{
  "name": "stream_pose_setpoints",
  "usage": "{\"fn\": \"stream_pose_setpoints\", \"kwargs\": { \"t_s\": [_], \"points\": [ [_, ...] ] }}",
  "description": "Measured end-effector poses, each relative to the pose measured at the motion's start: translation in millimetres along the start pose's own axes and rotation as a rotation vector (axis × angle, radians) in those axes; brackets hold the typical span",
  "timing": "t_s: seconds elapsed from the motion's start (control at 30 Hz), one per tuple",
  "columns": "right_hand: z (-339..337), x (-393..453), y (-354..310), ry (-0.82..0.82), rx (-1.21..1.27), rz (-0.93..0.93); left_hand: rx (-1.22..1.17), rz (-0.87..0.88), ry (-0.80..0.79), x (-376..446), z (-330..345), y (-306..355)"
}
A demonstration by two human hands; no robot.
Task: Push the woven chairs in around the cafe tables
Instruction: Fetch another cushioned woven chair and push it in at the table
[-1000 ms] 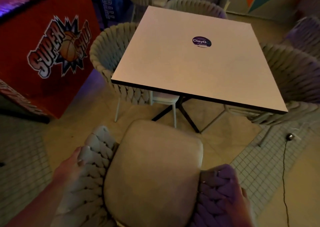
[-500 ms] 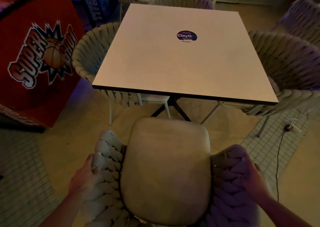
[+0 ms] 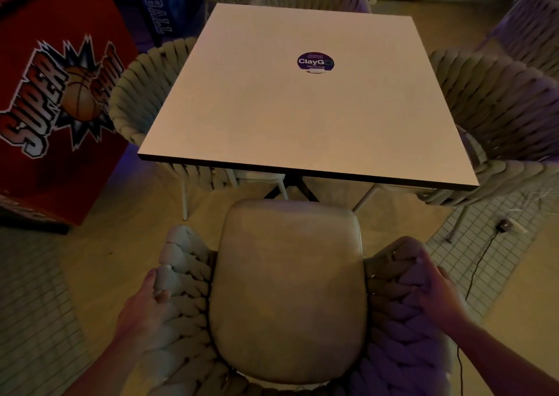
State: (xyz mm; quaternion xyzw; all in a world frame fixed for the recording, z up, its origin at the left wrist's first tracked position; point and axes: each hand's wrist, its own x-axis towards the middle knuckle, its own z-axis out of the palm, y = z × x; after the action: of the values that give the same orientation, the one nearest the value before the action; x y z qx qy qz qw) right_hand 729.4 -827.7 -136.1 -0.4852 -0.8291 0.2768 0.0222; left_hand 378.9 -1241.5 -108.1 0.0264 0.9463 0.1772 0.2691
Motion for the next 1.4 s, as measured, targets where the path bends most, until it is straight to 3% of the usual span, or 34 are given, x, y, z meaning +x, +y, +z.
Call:
{"fn": "stream_pose_setpoints", "kwargs": {
  "t_s": [1.03, 1.27, 1.4],
  "points": [
    [0, 10, -14, -0.017, -0.052, 0.077, -0.009, 0.029, -0.007, 24, 1, 6],
    [13, -10, -45, 0.067, -0.050, 0.231, 0.005, 0.032, 0.001, 21, 5, 10],
    [22, -29, -74, 0.143, -0.122, 0.133, 0.092, 0.077, 0.067, 6, -1, 19]
  ]
}}
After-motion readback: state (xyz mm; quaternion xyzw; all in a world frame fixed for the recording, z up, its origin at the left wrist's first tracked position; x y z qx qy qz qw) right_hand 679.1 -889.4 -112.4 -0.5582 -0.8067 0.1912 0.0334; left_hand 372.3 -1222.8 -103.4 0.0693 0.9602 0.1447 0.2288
